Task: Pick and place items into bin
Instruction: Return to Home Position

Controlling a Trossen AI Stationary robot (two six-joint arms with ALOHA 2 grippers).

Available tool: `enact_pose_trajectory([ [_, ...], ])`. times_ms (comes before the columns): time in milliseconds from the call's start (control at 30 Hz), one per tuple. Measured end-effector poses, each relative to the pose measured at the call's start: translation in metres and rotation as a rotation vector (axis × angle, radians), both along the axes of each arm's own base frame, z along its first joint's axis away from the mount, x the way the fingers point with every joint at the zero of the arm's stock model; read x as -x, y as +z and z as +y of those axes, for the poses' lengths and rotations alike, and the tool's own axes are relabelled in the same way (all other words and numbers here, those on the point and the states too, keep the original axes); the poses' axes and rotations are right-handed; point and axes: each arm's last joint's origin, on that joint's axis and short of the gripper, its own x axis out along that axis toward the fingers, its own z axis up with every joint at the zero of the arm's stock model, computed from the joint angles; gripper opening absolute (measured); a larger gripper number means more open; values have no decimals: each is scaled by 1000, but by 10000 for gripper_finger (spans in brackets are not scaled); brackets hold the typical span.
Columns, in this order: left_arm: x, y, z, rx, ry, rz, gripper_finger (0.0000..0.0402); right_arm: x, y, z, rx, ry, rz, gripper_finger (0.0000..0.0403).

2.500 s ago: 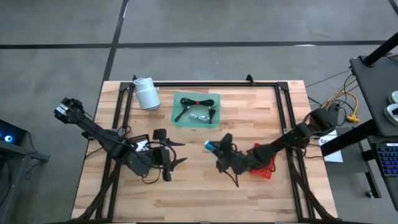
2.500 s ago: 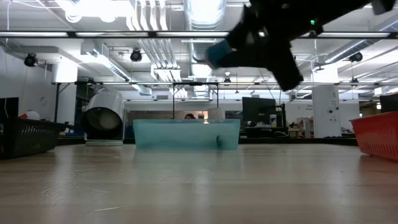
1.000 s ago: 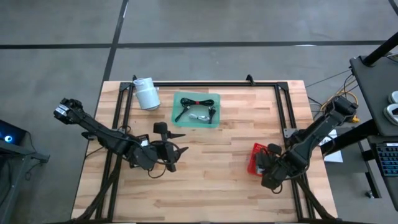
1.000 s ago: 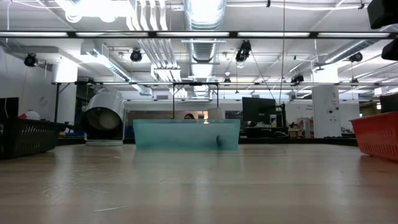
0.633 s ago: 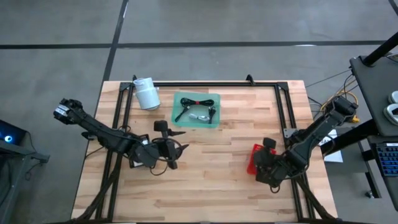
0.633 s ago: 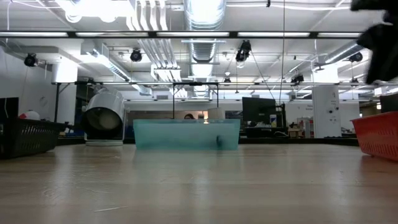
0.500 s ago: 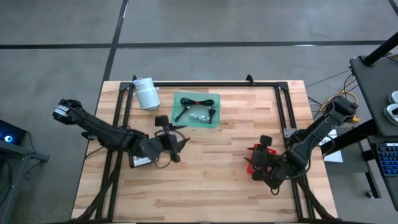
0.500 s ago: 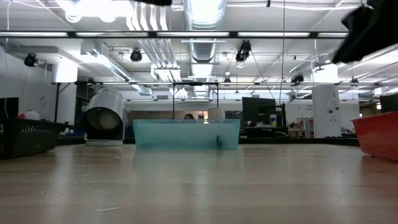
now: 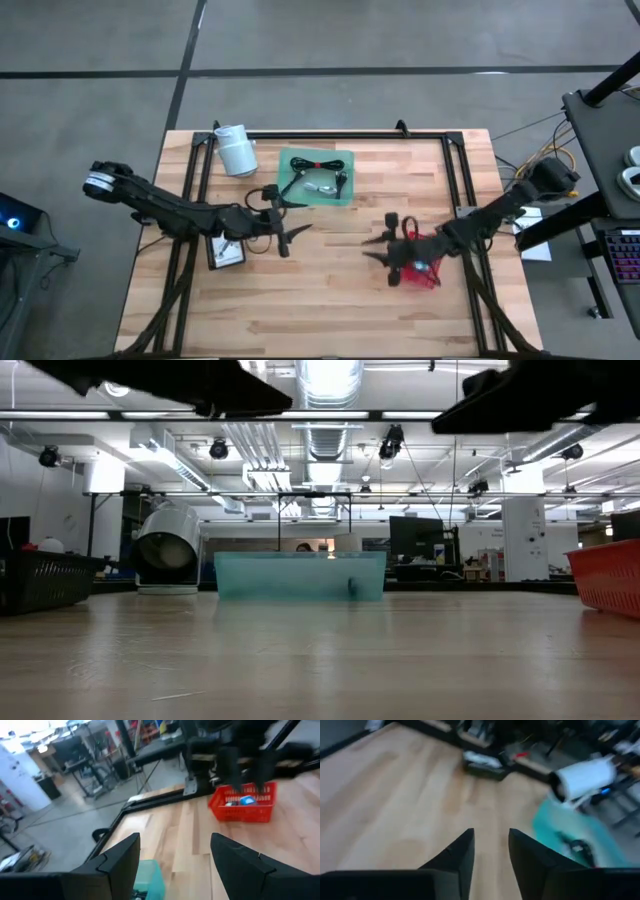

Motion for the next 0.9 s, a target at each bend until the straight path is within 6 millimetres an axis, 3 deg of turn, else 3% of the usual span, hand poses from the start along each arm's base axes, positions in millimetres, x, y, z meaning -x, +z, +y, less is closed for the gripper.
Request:
enact_pose_trajectory([
  [233,12,-30,17,20,-110,-28,217,0,-17,-54,-8,50,-190,76],
  [433,12,-31,45,-8,-119,-13,166,4,-23,-93,-9,-65,-232,59],
  [600,25,-34,62,-67,-75,-57,94,11,-31,-107,15,-105,-224,57],
  [733,50,-46,67,-48,-64,-68,21,24,-42,-114,-7,-115,-232,56],
  [900,87,-61,66,-26,-53,-109,7,44,-46,-116,-17,-83,-328,56],
])
